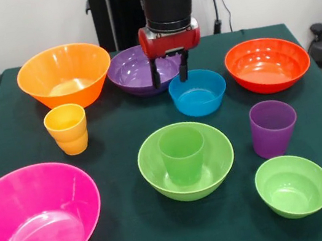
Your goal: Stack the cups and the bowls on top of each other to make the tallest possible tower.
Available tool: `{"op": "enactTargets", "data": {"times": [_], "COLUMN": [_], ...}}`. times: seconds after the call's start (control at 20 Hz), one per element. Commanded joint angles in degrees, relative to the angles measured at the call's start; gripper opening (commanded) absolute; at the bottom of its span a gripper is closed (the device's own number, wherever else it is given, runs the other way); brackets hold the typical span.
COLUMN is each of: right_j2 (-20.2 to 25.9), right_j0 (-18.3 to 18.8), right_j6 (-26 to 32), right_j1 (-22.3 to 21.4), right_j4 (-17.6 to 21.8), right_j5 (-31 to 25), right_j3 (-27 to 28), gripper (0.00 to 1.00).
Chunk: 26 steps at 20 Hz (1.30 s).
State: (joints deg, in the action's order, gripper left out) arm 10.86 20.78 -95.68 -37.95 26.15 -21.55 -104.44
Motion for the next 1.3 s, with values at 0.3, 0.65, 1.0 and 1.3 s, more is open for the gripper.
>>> {"op": "enactTargets", "data": {"times": [0.3,0.65,1.0,1.3], "right_j2": [9.7,14.6,15.9,12.3], "right_j0": [6.0,10.3,11.3,8.7], "right_j6": [5.3,7.2,7.5,3.9], "right_j1": [10.5,12.4,14.1,15.4], "right_j4": [3.3,2.6,4.1,7.2], "right_j5": [-0.7,-2.8,-3.7,-0.3], "right_j3": [2.3,0.3,1.6,4.0], "gripper": [1.00,1.00,1.00,1.00]}}
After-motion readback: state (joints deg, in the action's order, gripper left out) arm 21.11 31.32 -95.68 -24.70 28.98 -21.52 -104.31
